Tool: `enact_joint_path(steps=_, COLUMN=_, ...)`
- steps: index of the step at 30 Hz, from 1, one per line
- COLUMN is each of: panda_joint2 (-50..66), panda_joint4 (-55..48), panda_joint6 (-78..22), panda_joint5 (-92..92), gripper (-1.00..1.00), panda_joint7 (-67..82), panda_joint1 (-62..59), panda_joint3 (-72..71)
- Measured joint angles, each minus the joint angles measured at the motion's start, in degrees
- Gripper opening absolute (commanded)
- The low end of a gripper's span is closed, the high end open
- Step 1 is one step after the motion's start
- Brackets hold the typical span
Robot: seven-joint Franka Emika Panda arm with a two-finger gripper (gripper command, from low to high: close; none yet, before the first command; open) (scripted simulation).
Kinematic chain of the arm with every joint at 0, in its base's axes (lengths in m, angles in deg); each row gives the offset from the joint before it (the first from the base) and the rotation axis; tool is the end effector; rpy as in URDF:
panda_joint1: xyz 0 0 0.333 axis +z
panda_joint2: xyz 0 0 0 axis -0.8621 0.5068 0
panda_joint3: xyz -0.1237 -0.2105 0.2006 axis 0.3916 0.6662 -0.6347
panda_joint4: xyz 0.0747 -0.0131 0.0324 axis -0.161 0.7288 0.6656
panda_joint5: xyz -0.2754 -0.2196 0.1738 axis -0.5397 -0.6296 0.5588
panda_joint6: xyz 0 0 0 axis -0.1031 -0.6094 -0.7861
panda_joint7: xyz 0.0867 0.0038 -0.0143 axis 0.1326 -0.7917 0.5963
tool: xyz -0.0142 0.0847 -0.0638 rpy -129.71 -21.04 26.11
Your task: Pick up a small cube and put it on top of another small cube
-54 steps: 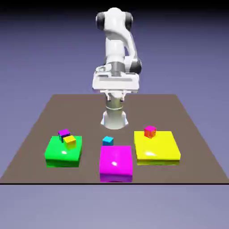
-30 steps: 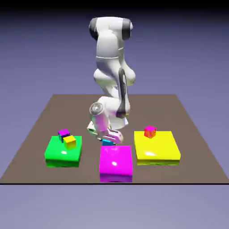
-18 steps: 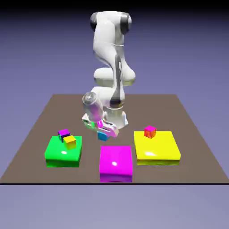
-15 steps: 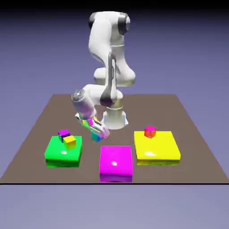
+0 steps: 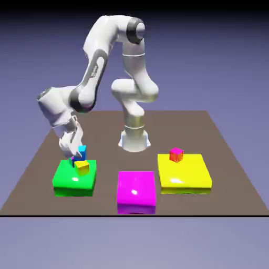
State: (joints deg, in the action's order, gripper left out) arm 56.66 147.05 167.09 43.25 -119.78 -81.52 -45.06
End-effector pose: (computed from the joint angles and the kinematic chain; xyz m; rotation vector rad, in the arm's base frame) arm 0.3837 -0.2666 0.2550 -1.0971 2.7229 0.5468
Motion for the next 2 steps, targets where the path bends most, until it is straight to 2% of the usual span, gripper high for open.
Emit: enact_joint_path(steps=2, panda_joint2=-1.5, panda_joint4=-1.2, panda_joint6=-2.5, panda_joint5=-1.3, gripper=1.00, panda_joint7=-1.0, panda_joint1=-0.5, panda_joint3=0.5)
